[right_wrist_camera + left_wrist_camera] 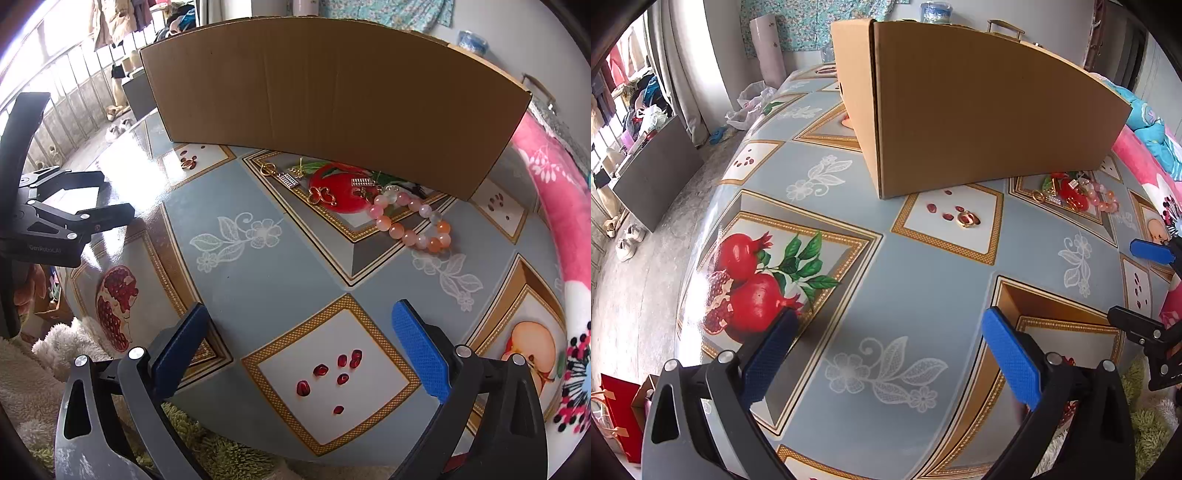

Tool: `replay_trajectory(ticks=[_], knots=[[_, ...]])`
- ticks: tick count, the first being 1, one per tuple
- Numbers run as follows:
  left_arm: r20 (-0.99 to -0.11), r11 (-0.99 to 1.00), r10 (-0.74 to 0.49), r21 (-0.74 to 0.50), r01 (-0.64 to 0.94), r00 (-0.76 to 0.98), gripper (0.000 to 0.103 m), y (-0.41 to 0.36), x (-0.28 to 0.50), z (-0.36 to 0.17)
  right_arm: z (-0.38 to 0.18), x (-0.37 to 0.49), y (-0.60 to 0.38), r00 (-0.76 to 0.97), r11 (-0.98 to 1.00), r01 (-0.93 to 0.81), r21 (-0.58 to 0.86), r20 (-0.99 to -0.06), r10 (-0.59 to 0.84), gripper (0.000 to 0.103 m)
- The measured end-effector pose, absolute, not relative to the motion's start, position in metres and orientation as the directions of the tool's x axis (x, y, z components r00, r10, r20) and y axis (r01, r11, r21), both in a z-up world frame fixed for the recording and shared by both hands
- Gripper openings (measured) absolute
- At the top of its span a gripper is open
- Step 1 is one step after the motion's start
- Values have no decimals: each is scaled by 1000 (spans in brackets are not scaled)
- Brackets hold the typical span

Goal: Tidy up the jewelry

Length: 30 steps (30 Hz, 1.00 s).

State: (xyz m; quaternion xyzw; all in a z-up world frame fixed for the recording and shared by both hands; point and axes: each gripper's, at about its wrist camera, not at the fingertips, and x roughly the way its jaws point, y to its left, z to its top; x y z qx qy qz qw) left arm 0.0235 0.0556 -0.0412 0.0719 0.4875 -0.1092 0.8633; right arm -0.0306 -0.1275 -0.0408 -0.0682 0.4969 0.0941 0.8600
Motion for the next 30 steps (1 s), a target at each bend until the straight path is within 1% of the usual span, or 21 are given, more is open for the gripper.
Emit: replay_trajectory(ticks=[30], knots=[[-854, 964, -122, 19, 265, 505, 98, 56, 23, -41, -36, -27, -130, 477, 974, -224, -25, -874, 88, 95]])
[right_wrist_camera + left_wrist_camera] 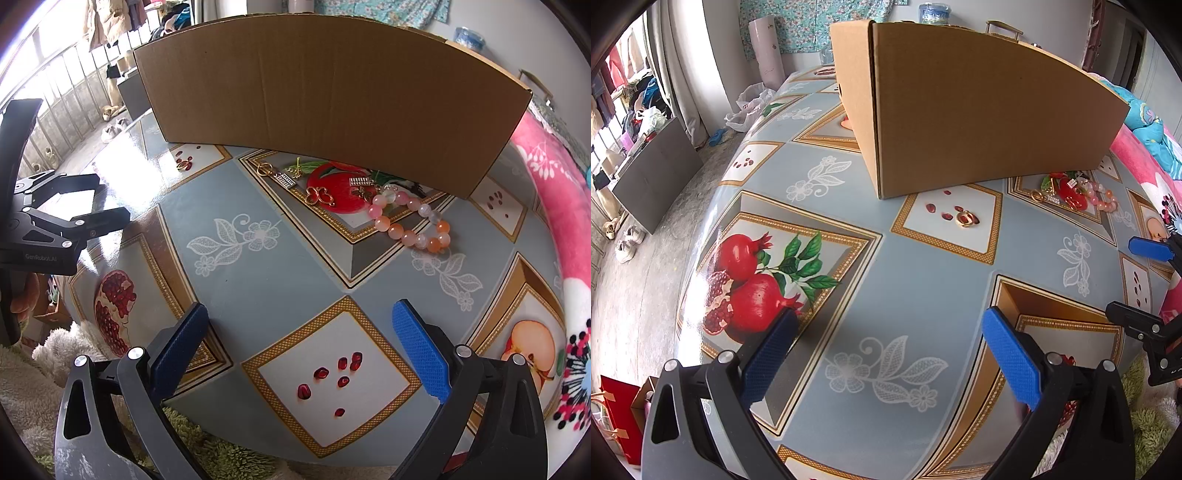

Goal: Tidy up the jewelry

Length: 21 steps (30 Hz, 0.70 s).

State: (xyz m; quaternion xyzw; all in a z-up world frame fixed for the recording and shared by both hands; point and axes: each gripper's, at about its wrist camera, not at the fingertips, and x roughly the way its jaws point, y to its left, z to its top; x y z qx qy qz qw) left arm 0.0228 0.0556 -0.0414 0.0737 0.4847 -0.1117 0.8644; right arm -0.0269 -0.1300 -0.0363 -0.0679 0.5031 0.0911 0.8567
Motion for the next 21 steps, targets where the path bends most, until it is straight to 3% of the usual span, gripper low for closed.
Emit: replay_trajectory(ticks=[6, 11, 15, 18, 21], knots=[[-851, 958, -131, 23, 286, 509, 99, 56, 23, -41, -35, -24, -137, 479, 970, -242, 11, -868, 129, 95], [-809, 951, -118, 75, 299, 575, 96, 48, 18, -32, -14, -22, -152, 544, 966, -230, 119, -808, 229, 95], [-769, 945, -186, 30, 325, 611, 84, 40, 19, -21, -1, -11, -149, 565, 944, -275, 182, -764, 311, 93], [-751, 936, -248, -22, 352, 611, 67, 33, 26, -17, 3, -1, -143, 580, 933, -308, 185, -741, 338, 83], [-743, 919, -300, -55, 391, 599, 54, 27, 35, -17, 0, 11, -139, 574, 927, -318, 197, -738, 354, 65]])
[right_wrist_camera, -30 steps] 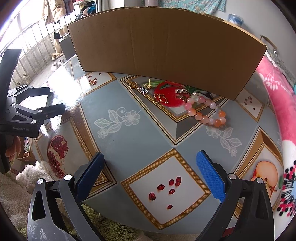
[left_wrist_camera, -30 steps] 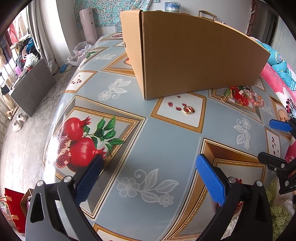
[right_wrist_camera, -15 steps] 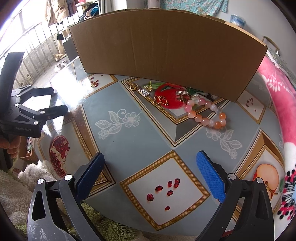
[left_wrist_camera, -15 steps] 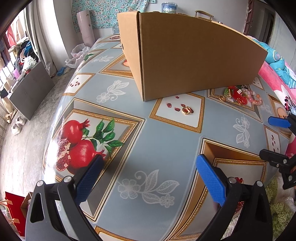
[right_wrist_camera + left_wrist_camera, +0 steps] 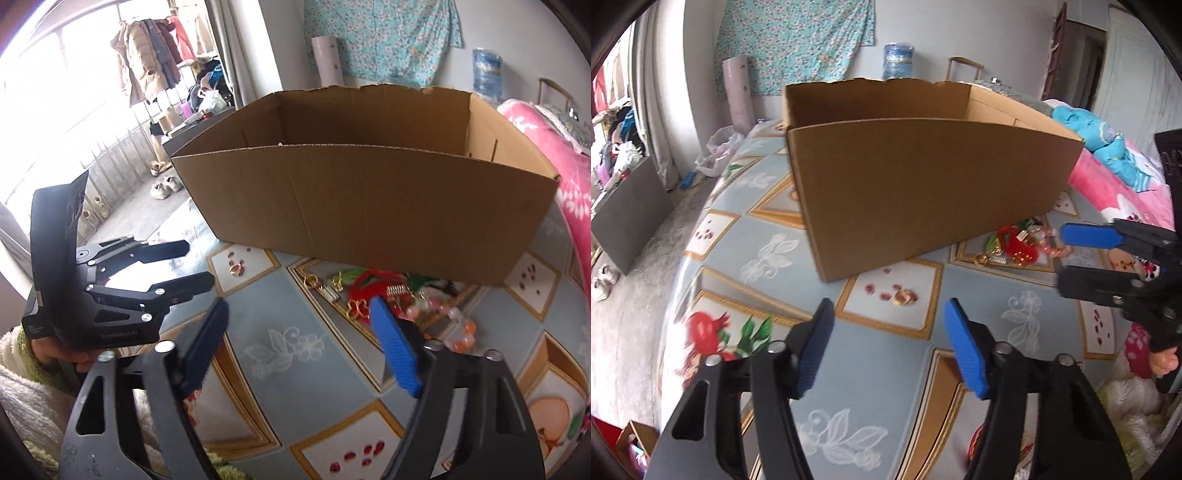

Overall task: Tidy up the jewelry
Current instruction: 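Move the right gripper down toward the small gold ring on the table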

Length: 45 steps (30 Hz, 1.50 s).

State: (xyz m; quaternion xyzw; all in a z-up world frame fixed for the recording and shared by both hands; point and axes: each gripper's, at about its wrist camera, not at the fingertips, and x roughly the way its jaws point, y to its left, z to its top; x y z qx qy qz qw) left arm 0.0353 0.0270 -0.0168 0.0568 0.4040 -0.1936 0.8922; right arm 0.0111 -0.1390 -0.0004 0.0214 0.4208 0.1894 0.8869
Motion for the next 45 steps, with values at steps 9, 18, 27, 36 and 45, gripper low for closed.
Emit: replay_trajectory(ticks=[9, 18, 27, 36, 45], knots=[[-736, 889, -338, -44, 456, 587, 44, 14, 45, -21, -20, 44, -121, 510, 921, -331, 205, -783, 358, 33], [-732, 884, -343, -41, 465, 588, 44, 16, 42, -25, -33, 55, -106, 485, 931, -346, 117, -827, 284, 26], [-729, 879, -360, -55, 474, 582, 42, 23, 41, -27, -31, 63, -90, 472, 923, -381, 58, -846, 248, 16], [-727, 883, -360, -61, 466, 585, 42, 27, 39, -27, -17, 72, -79, 467, 923, -375, 84, -843, 266, 17], [-725, 880, -366, -66, 470, 584, 42, 28, 42, -27, -23, 75, -95, 428, 928, -347, 137, -857, 287, 20]])
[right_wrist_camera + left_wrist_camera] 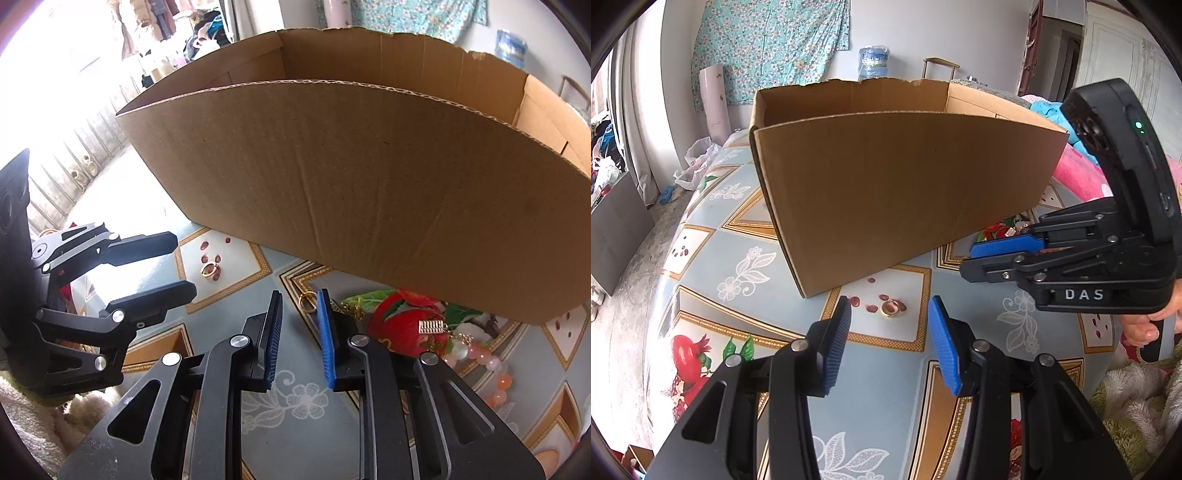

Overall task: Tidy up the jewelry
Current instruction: 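Move the right gripper down toward the small gold ring on the table, then close the right gripper fingers around the small gold ring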

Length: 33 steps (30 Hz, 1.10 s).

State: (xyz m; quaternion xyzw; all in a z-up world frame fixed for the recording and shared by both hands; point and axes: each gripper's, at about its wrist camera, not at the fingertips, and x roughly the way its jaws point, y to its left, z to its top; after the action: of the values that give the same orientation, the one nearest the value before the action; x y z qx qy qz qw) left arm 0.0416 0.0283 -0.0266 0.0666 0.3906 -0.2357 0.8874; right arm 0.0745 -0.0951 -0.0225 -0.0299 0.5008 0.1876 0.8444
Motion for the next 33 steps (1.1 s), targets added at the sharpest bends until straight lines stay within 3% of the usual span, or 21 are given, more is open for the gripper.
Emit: replay_trajectory(ticks=[5, 15, 23, 33], knots=[[-727, 882, -361, -63, 468, 584, 42, 30, 40, -26, -22, 74, -91, 415, 915, -376, 145, -857, 306, 14], [-728, 879, -358, -53, 474, 584, 42, 23, 41, -26, -22, 61, -92, 393, 899, -407, 160, -858, 330, 14], [-774, 887, -318, -38, 461, 548, 17, 20, 55, -34, -15, 35, -94, 427, 904, -402, 146, -844, 326, 16], [-791, 878, -299, -10, 478, 534, 15, 10, 61, -35, -17, 33, -112, 440, 902, -402, 158, -830, 342, 16]])
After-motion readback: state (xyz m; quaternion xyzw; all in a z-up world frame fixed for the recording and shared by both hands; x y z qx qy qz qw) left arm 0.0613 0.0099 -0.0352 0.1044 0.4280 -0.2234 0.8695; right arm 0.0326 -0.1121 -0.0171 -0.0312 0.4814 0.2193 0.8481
